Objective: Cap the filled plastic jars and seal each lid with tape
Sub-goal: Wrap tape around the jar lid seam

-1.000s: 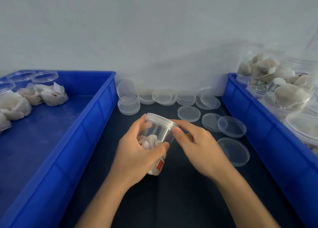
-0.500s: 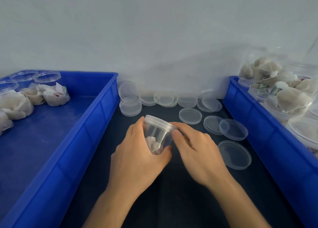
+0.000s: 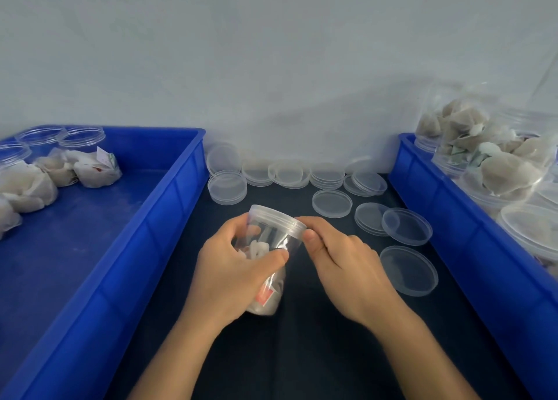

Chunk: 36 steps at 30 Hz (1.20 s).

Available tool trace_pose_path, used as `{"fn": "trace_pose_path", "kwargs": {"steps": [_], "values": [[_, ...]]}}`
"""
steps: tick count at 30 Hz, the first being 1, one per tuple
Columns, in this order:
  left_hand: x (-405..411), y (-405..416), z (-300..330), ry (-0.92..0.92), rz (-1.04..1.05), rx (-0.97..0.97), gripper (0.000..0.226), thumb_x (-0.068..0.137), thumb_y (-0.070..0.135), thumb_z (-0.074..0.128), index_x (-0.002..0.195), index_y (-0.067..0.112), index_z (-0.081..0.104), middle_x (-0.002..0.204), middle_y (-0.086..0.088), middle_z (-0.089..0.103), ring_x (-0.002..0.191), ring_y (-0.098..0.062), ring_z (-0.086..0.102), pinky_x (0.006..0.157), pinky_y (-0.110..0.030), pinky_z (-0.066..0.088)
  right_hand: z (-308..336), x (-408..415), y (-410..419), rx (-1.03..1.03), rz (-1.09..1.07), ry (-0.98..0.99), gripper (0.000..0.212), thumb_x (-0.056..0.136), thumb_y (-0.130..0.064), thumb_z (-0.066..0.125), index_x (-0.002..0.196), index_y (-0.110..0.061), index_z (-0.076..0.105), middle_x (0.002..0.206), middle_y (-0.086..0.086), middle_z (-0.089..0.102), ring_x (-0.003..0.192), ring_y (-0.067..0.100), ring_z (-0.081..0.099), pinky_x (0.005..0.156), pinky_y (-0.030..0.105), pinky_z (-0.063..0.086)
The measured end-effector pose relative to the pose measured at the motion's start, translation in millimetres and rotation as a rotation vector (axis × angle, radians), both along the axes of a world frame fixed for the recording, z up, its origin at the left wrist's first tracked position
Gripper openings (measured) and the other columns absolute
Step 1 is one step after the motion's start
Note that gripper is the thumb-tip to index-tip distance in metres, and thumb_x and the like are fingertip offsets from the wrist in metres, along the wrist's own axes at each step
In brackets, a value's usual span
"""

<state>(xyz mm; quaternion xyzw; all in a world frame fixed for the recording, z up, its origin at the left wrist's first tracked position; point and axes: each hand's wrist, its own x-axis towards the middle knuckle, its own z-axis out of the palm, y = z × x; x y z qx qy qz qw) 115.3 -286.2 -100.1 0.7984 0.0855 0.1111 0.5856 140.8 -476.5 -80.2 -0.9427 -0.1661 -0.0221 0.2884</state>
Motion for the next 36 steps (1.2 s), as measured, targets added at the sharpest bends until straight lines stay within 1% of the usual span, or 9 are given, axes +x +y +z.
{"fn": "trace_pose_path", "kwargs": {"steps": [3, 7, 10, 13, 16, 20, 24, 27, 36], "values": [[0.4, -2.6, 0.5, 0.009, -0.041, -0.048, 0.070, 0.054, 0.050, 0.079, 0.122, 0.040, 0.068, 0.106, 0.024, 0.075, 0.093, 0.004, 0.073, 0.067, -0.017, 0.057, -1.0, 1.7, -1.1, 0.043, 0.022, 0.063, 0.039, 0.109, -0.057, 0.017, 0.141, -0.058, 0.039, 0.086, -0.015, 0.064, 0.096, 0.021, 0.063, 0.092, 0.050, 0.050], [2.7, -1.4, 2.0, 0.051, -0.143, -0.043, 0.063, 0.065, 0.047, 0.076, 0.127, 0.043, 0.063, 0.110, 0.026, 0.072, 0.101, 0.004, 0.071, 0.073, -0.019, 0.056, -1.9, 2.7, -3.5, 0.169, 0.045, 0.103, 0.032, 0.110, -0.055, 0.024, 0.134, -0.061, 0.044, 0.081, -0.019, 0.062, 0.087, 0.013, 0.060, 0.089, 0.048, 0.052], [0.1, -0.6, 4.4, 0.040, -0.208, -0.029, 0.061, 0.069, 0.066, 0.072, 0.125, 0.043, 0.062, 0.113, 0.024, 0.071, 0.105, 0.001, 0.071, 0.076, -0.020, 0.057, -0.8, 1.2, -3.0, 0.188, 0.039, 0.078, 0.032, 0.110, -0.054, 0.027, 0.134, -0.058, 0.048, 0.101, -0.022, 0.069, 0.103, 0.012, 0.063, 0.095, 0.048, 0.051], [-4.0, -0.5, 5.9, -0.027, -0.117, 0.160, 0.060, 0.071, 0.084, 0.063, 0.122, 0.050, 0.061, 0.114, 0.023, 0.070, 0.106, 0.003, 0.068, 0.086, -0.030, 0.055, 1.0, -0.5, 0.0, 0.166, 0.032, 0.042, 0.037, 0.109, -0.057, 0.027, 0.140, -0.055, 0.047, 0.114, -0.020, 0.071, 0.112, 0.016, 0.064, 0.098, 0.047, 0.050], [-7.8, -0.5, 7.6, -0.084, 0.006, 0.255, 0.077, 0.069, 0.088, 0.059, 0.135, 0.051, 0.052, 0.118, 0.030, 0.066, 0.110, 0.009, 0.062, 0.091, -0.029, 0.054, 1.1, -4.5, 6.2, 0.115, 0.037, -0.021, 0.040, 0.108, -0.060, 0.026, 0.144, -0.054, 0.043, 0.107, -0.016, 0.073, 0.108, 0.020, 0.065, 0.096, 0.046, 0.050], [-7.5, -6.4, 8.3, -0.072, -0.035, 0.175, 0.086, 0.067, 0.090, 0.061, 0.140, 0.045, 0.047, 0.112, 0.034, 0.067, 0.103, 0.009, 0.067, 0.087, -0.027, 0.055, 0.7, -6.2, 8.2, 0.115, 0.059, -0.042, 0.037, 0.107, -0.057, 0.026, 0.141, -0.055, 0.041, 0.081, -0.016, 0.066, 0.091, 0.021, 0.065, 0.088, 0.046, 0.051], [-4.3, -1.3, 7.3, -0.061, -0.038, 0.026, 0.070, 0.072, 0.082, 0.063, 0.129, 0.041, 0.058, 0.111, 0.026, 0.071, 0.100, 0.005, 0.070, 0.082, -0.027, 0.055, 4.6, -3.1, -3.2, 0.208, 0.143, 0.074, 0.040, 0.104, -0.053, 0.030, 0.143, -0.059, 0.042, 0.070, -0.013, 0.059, 0.077, 0.013, 0.058, 0.077, 0.035, 0.045], [-2.5, 3.8, 6.9, -0.045, -0.047, -0.079, 0.056, 0.070, 0.081, 0.065, 0.114, 0.046, 0.065, 0.107, 0.020, 0.075, 0.097, -0.001, 0.073, 0.083, -0.032, 0.055, 4.2, 1.0, -10.1, 0.186, 0.145, 0.022, 0.037, 0.108, -0.043, 0.040, 0.143, -0.054, 0.046, 0.065, -0.008, 0.057, 0.066, 0.013, 0.054, 0.065, 0.027, 0.036], [-1.6, 7.3, 6.1, -0.007, -0.136, -0.231, 0.046, 0.076, 0.073, 0.069, 0.102, 0.037, 0.075, 0.105, 0.004, 0.078, 0.095, -0.019, 0.079, 0.076, -0.038, 0.062, -1.6, 8.5, -16.8, 0.246, 0.140, 0.029, 0.034, 0.106, -0.048, 0.049, 0.138, -0.058, 0.051, 0.059, -0.004, 0.051, 0.058, 0.010, 0.048, 0.060, 0.019, 0.032]]}}
